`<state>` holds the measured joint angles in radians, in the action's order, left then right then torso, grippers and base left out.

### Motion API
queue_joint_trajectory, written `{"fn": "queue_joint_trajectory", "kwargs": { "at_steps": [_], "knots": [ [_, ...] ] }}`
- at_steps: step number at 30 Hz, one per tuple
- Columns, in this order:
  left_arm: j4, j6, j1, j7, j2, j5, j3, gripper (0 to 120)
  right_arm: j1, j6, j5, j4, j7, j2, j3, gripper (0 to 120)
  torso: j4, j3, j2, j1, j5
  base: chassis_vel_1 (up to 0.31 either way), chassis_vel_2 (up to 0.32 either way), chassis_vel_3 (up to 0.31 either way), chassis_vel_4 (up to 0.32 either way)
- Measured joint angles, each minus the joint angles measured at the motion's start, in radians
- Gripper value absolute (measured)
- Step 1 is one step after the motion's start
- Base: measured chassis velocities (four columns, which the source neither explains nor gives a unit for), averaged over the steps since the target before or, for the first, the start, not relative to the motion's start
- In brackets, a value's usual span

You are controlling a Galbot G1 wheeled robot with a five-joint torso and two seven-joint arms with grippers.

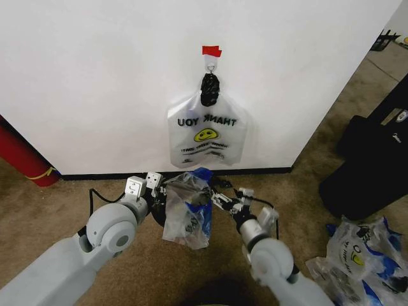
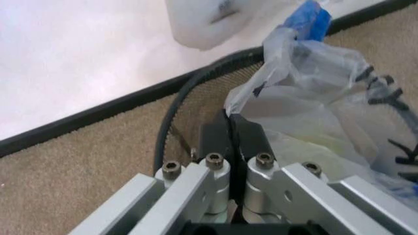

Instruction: Pick up the garbage bag from the wall and place it over the trash bin.

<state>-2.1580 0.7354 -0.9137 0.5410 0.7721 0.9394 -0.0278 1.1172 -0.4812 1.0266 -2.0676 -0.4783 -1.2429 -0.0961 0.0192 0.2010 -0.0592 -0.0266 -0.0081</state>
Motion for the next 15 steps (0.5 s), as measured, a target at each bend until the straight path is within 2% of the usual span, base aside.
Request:
{"fn": "queue_joint_trajectory", "kwargs": {
  "at_steps": [6,15],
  "knots": [
    [0.012,0.000,0.020,-0.006,0.003,-0.013,0.036,0,-0.078,-0.138,0.076,0.023,-0.082,-0.047,0.015,100,0.0001,0.000,0.000,0.000,0.0002,0.000,0.000,0.000,0.000],
    [0.041,0.000,0.033,-0.019,0.002,-0.021,0.042,0,-0.168,-0.235,0.167,0.129,-0.238,-0.115,0.024,100,-0.0001,0.000,0.000,0.000,0.0000,0.000,0.000,0.000,0.000]
  ]
}}
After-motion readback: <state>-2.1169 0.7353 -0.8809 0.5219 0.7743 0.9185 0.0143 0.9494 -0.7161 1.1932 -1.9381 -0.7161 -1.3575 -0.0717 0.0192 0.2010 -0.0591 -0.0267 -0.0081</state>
